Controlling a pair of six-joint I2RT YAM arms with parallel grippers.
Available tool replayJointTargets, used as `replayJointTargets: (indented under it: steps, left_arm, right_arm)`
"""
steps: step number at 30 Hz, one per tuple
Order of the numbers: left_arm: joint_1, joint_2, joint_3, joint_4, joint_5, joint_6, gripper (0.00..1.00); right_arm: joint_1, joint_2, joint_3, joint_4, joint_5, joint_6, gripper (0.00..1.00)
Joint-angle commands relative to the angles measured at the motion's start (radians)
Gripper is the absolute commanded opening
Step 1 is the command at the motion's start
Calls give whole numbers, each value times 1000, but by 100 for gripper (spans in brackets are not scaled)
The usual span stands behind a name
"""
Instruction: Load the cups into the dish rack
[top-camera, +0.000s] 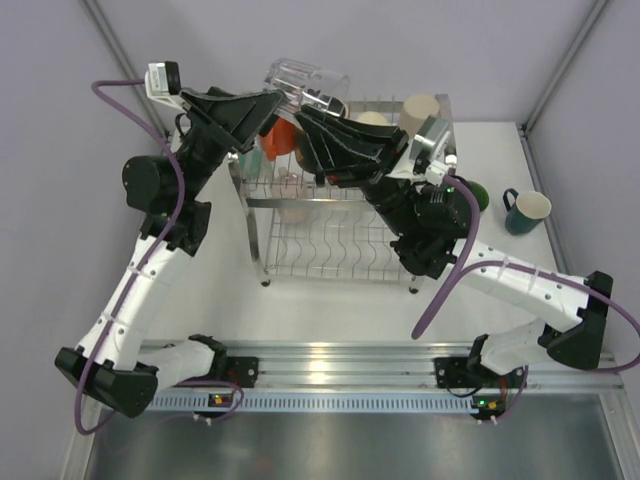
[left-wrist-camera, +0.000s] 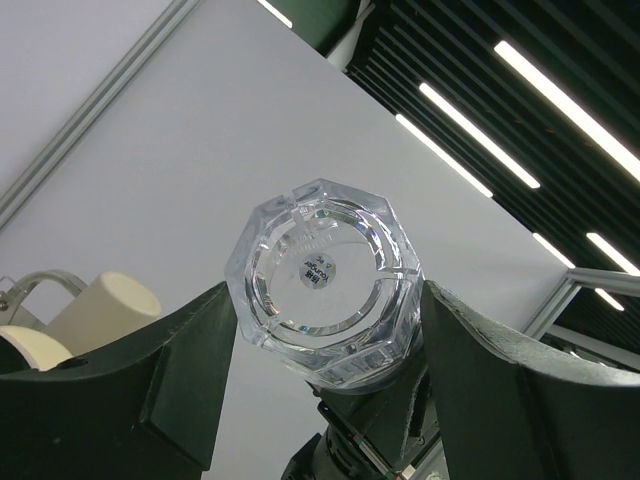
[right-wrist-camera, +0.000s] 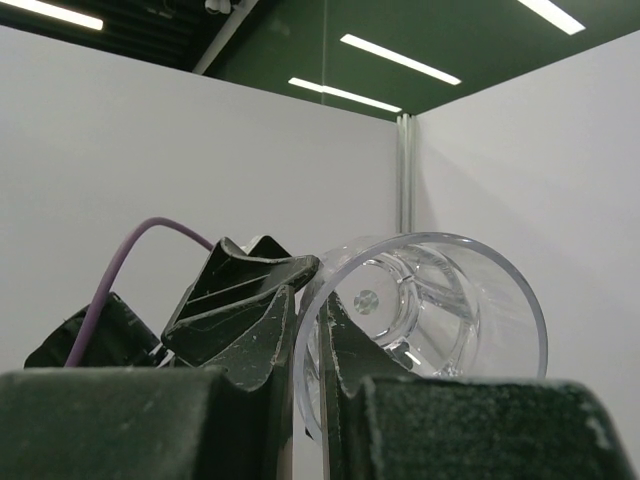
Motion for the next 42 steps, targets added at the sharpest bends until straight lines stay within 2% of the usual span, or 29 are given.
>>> replayJointTargets:
  steps: [1,3,4,7,16,21,27,30,31,33,34,37,38,40,42]
  left_arm:
    - [-4,-52,-12,76,-69,17,54]
    - [-3,-61,-24,76,-81,15,57]
    - [-4,-62,-26,77,-81,14,67]
    - [-4,-62,-27,76,-80,9,75]
    - [-4,-65,-41,76,-109,-1,76]
    - [-3,-73,-44,76,-123,-17,80]
    - [-4,-59,-21,88,-111,-28,80]
    - [-4,-61,-21,88,-103,-23,66]
    - [-4,-61,-23,87,-103,-20,54]
    - [-4,-62,-29,88,-110,-18,39]
    - [-4,-65,-32,88,-115,-18,28]
    - [-4,-65,-38,87,-109,-26,4]
    - [-4,-67,-39,87,-100,-37,0]
    - [-4,-73,-52,87,-78,-46,0]
    - [-4,-96,-64,87,-71,-60,0]
  right_arm:
    - [25,-13,-37,24,-19,-21,0]
    - [25,-16,-50,15,-19,-21,0]
    - [25,-16,-57,10,-19,-24,0]
    - [27,-27,-80,24,-19,-28,0]
    - [41,-19,-99,32,16,-63,0]
    - [51,-13,-131,98,35,-77,0]
    - [67,-1,-122,124,49,-93,0]
    - [71,7,-107,107,50,-96,0]
    - [73,8,-107,102,49,-97,0]
    - [79,4,-108,92,59,-106,1]
    - [80,-2,-113,81,68,-106,4]
    - [88,-27,-120,41,91,-114,14]
    - [90,-36,-123,27,95,-113,25]
    - [90,-68,-137,0,98,-116,31]
    - [90,-90,-159,-48,102,-120,42]
